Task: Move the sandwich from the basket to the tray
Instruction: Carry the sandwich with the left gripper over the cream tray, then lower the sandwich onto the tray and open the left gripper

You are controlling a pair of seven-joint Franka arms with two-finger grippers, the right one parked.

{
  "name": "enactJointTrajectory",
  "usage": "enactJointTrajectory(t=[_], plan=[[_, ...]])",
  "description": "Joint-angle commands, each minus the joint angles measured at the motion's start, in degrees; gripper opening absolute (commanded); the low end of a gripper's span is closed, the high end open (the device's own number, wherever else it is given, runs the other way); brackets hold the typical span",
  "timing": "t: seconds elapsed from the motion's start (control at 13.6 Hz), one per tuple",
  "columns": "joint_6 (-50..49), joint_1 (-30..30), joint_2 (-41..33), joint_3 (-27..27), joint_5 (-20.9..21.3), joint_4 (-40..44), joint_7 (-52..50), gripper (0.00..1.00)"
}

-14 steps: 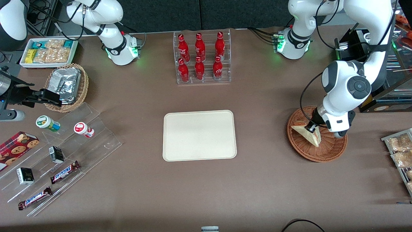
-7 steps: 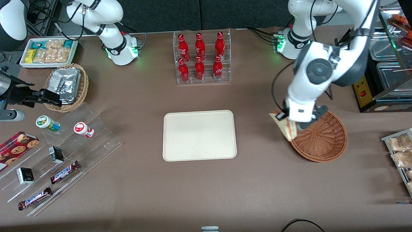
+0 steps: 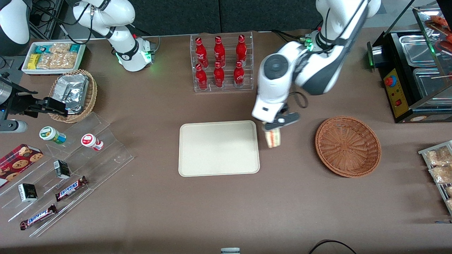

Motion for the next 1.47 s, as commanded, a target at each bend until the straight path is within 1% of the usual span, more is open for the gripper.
enactJointTrajectory(t=[0.0,0.07,0.15,0.29,0.44,0.66,0.81,1.17,1.25,1.39], plan=[[-0.9,-4.2,9.9,0.7,5.0,8.6,-2.5,0.0],[0.1,-4.8,13.7,0.7,6.9,11.7,-2.9,0.0],[0.4,-5.5,16.4,0.7,7.8,14.2,-4.3,0.0],[0.6,-8.3,18.3,0.8,10.6,14.9,-6.7,0.0],[2.0,-8.9,18.8,0.8,11.0,15.0,-7.2,0.0],[7.0,-11.5,21.0,1.2,11.8,15.2,-9.0,0.0],[7.9,-11.6,23.1,1.2,14.8,15.9,-9.7,0.0],[9.4,-12.1,25.7,1.2,16.0,17.7,-10.4,0.0],[9.5,-12.1,26.0,1.2,16.0,18.0,-10.4,0.1],[9.1,-11.9,25.7,1.2,15.8,18.4,-9.9,1.0]])
